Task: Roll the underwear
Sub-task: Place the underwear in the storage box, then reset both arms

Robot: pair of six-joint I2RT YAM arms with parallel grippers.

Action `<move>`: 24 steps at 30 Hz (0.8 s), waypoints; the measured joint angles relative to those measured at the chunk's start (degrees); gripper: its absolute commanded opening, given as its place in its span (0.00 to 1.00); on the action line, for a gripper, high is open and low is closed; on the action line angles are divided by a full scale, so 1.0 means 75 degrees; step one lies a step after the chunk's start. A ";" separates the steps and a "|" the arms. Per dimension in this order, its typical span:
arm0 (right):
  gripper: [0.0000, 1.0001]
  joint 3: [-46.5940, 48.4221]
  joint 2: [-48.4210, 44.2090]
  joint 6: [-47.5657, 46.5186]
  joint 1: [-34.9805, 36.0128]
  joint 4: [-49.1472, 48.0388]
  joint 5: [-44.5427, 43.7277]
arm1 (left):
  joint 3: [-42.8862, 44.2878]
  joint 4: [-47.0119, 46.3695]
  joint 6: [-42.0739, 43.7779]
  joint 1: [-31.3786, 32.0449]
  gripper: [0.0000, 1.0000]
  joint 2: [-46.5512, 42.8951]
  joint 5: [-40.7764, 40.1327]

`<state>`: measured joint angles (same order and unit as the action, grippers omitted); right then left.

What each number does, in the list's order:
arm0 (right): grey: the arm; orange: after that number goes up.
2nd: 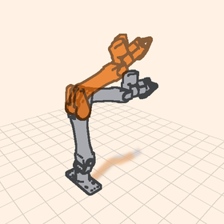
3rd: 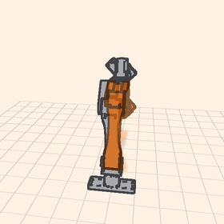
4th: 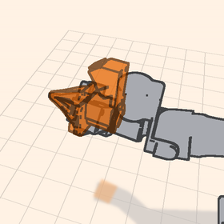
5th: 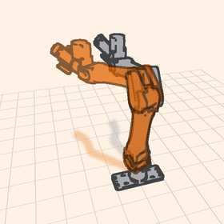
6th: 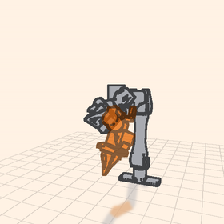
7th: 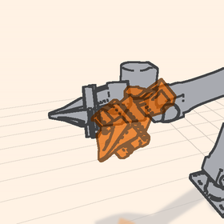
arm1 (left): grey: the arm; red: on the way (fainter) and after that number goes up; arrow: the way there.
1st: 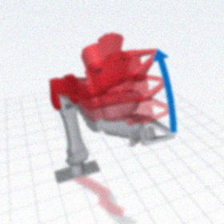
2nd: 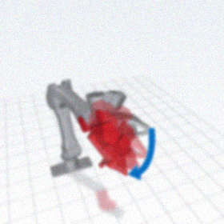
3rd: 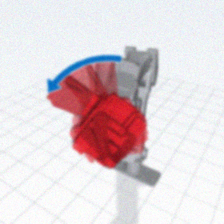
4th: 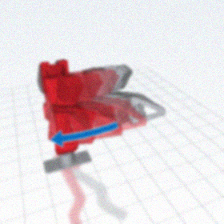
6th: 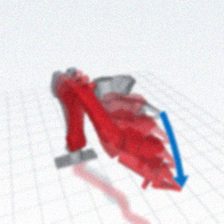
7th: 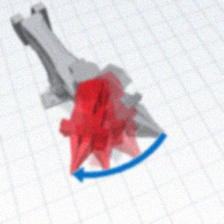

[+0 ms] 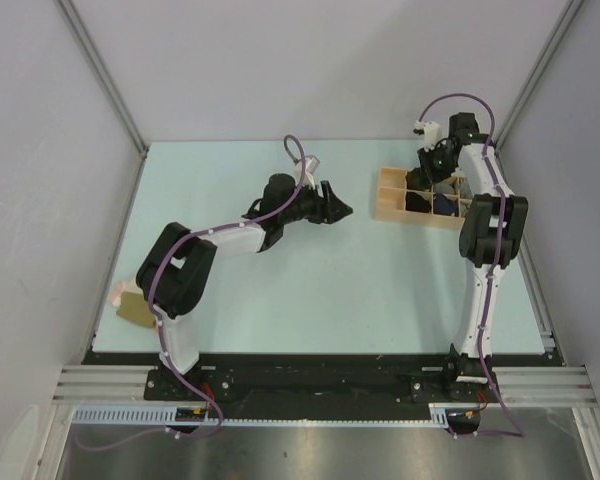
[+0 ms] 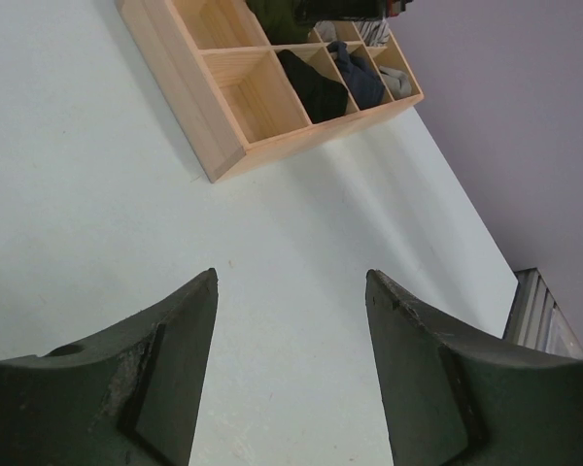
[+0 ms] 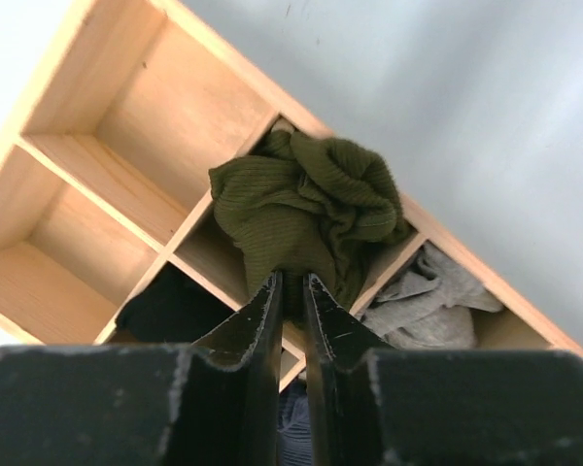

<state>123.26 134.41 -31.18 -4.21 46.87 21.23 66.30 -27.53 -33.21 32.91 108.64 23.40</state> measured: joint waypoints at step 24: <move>0.36 0.1218 0.0895 -0.0184 -0.0076 0.1239 0.0268 | -0.0125 0.0720 0.1023 -0.0087 1.00 -0.1384 -0.0460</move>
<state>132.40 141.12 -32.56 -4.78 56.16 23.24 65.36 -22.13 -25.54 32.25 98.26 19.94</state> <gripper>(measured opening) 0.275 0.789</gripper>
